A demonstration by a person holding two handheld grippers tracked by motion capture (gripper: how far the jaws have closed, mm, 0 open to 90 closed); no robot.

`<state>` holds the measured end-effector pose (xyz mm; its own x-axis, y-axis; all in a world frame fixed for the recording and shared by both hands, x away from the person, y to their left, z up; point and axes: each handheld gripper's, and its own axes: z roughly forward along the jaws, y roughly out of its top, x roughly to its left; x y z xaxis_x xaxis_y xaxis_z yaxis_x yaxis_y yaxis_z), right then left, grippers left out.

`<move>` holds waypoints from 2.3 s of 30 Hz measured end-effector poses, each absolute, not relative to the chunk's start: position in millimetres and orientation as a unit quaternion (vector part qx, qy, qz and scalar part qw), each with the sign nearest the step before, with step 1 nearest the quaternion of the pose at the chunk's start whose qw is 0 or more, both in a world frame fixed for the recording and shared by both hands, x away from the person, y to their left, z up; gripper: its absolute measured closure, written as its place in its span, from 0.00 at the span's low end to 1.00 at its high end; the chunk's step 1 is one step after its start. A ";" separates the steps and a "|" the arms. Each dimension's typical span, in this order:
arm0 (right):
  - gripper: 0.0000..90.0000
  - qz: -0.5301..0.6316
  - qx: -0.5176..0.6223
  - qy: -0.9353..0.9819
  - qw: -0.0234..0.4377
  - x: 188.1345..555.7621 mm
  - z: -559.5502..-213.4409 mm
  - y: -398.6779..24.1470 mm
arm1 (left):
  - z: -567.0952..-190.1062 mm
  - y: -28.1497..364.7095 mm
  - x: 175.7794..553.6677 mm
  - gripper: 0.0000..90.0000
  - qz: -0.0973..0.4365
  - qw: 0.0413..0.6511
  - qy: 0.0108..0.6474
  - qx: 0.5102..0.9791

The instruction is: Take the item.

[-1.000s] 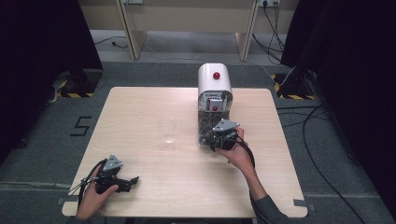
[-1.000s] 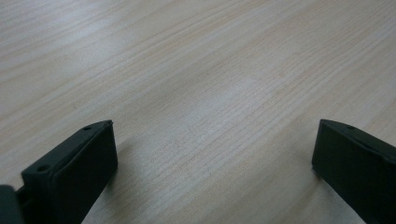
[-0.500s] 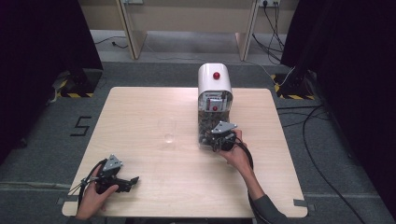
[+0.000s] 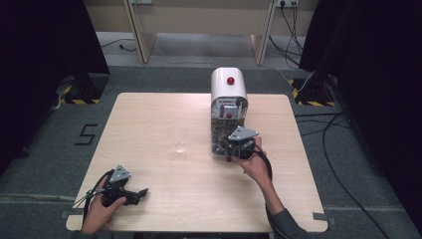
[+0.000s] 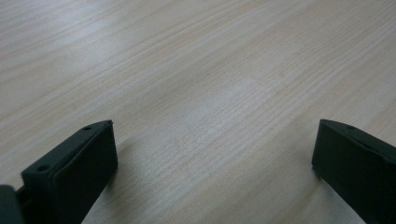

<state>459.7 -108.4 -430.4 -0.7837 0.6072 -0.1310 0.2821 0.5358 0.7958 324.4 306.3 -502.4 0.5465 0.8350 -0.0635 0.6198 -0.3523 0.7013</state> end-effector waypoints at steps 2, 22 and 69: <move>0.79 0.409 0.259 0.852 0.202 459.4 -428.1 -109.3 | -502.4 306.4 324.4 0.00 0.155 0.348 0.450 0.808; 0.79 0.445 0.254 0.833 0.210 458.8 -406.7 -112.4 | -502.5 306.3 324.4 0.00 0.155 0.348 0.450 0.808; 0.79 0.489 0.220 0.823 0.186 471.3 -385.1 -59.6 | -502.4 306.4 324.4 0.00 0.155 0.348 0.450 0.808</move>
<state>471.3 -59.6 -385.1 -0.8340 0.5443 -0.0909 0.1804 0.4247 0.8872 324.4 306.4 -502.4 0.5474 0.8345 -0.0626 0.6195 -0.3537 0.7008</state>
